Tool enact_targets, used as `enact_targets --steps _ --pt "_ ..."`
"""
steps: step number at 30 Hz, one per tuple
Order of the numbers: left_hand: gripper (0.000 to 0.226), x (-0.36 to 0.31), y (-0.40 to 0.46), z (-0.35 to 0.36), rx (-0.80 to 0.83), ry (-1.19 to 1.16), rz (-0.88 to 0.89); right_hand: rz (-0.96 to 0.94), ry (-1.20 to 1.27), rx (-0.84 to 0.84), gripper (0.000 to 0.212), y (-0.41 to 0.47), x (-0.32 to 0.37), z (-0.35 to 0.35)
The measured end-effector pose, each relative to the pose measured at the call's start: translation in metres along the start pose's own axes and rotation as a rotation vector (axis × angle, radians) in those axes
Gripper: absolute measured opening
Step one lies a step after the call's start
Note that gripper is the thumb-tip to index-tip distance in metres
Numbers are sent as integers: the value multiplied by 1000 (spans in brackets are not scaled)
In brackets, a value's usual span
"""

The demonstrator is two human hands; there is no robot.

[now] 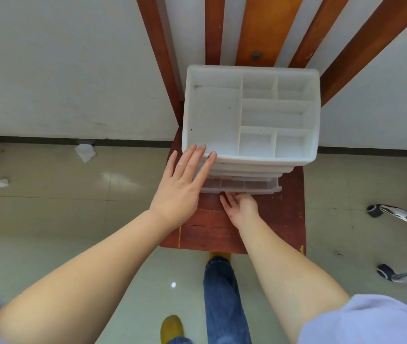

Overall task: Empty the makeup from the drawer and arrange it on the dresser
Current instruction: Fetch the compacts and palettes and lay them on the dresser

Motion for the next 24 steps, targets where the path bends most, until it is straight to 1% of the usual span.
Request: enact_targets --steps 2,5,7,10,11,13,14,15,16,17,19,20,21,22,24 --pt "83 -2 -1 -1 20 10 -8 19 14 -8 39 -5 -12 -19" --pt "87 -5 -1 -2 59 23 -29 54 -11 -7 41 -15 -31 -48" --pt "88 -7 -1 -4 76 20 -41 66 -33 18 39 -23 -37 -62" --pt "87 -6 -3 -4 91 33 -59 95 -165 93 41 -35 -37 -72" --pt "83 -6 -6 -4 85 37 -46 105 -284 111 41 -39 -34 -72" --pt "72 -12 -17 2 95 24 72 60 -671 130 34 -50 -19 -71" --pt "68 -17 -24 8 127 8 168 -24 -884 135 31 -54 -9 -68" --pt "65 -23 -31 15 185 -15 266 -149 -1063 143 28 -57 4 -65" --pt "62 -29 -35 24 270 -50 325 -291 -1198 141 28 -60 17 -61" --pt "59 -34 -37 34 374 -103 316 -451 -1313 128 28 -61 30 -56" --pt "55 -38 -30 57 530 -190 126 -798 -1629 90 24 -54 52 -45" --pt "55 -38 -22 69 560 -202 28 -908 -1854 99 25 -46 58 -39" --pt "58 -38 -14 81 579 -200 -41 -963 -2072 124 31 -35 60 -34" --pt "62 -39 -5 92 601 -184 -84 -974 -2249 144 39 -23 60 -31" --pt "74 -39 7 113 654 -121 -102 -995 -2457 136 54 -2 59 -26"
Point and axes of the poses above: each hand's wrist, its own y-axis towards the middle knuckle, its own z-axis out of the palm, x = y × z, the point moved 2 cm from there along y, towards the middle knuckle, and after that the axes turned 3 degrees about z, right-handed, at the moved point
